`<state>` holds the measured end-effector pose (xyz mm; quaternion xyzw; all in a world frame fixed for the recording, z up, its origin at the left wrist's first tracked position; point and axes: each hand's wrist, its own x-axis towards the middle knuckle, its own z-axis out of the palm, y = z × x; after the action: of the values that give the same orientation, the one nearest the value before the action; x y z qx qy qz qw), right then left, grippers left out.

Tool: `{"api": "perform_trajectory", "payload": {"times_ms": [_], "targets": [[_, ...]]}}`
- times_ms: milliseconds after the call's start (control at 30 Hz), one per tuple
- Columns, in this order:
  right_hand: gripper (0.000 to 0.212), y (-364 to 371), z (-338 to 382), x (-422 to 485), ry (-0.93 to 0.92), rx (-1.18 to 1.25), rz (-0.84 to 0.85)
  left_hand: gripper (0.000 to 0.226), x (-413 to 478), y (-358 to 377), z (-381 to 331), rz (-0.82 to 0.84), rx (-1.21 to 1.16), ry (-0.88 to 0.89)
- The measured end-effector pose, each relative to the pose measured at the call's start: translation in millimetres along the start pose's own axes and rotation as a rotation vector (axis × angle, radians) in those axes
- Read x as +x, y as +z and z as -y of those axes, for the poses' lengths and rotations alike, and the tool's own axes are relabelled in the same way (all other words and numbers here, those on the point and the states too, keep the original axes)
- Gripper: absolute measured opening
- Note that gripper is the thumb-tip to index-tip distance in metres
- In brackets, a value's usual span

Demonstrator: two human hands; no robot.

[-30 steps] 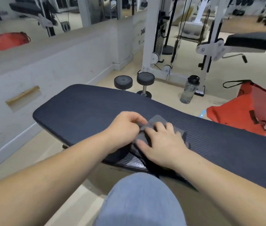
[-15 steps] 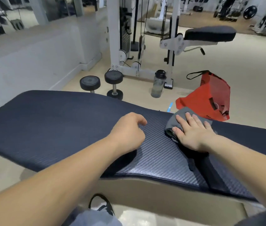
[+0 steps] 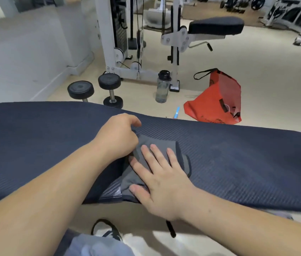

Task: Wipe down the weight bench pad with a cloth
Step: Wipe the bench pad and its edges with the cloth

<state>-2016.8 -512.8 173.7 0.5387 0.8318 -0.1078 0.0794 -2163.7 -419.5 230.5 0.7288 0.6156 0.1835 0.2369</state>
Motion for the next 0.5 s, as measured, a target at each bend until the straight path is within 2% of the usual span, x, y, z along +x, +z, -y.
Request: {"api": "perform_trajectory", "payload": {"times_ms": [67, 167, 267, 367, 433, 500], "targets": [[0.076, -5.7, -19.9, -19.8, -0.051, -0.059, 0.063, 0.054, -1.9, 3.9, -6.1, 0.002, -0.012, 0.032], [0.09, -20.0, -61.0, -38.2, 0.026, -0.094, 0.164, 0.056, -5.5, 8.8, -16.5, 0.018, -0.027, 0.082], [0.081, -26.2, -115.8, -37.3, 0.237, -0.074, 0.168, 0.056, -11.3, 14.1, -21.4, 0.053, -0.02, 0.114], [0.07, -26.9, -168.2, -21.6, 0.534, -0.005, 0.124, 0.051, -15.9, 20.0, -23.8, 0.099, 0.005, 0.151], [0.07, -25.0, -179.5, -9.2, 0.687, 0.059, 0.085, 0.051, -17.3, 23.9, -25.2, 0.121, 0.022, 0.165], [0.071, -21.5, -171.0, 1.4, 0.765, 0.075, 0.078, 0.052, -16.7, 26.9, -28.2, 0.139, 0.036, 0.176]]}}
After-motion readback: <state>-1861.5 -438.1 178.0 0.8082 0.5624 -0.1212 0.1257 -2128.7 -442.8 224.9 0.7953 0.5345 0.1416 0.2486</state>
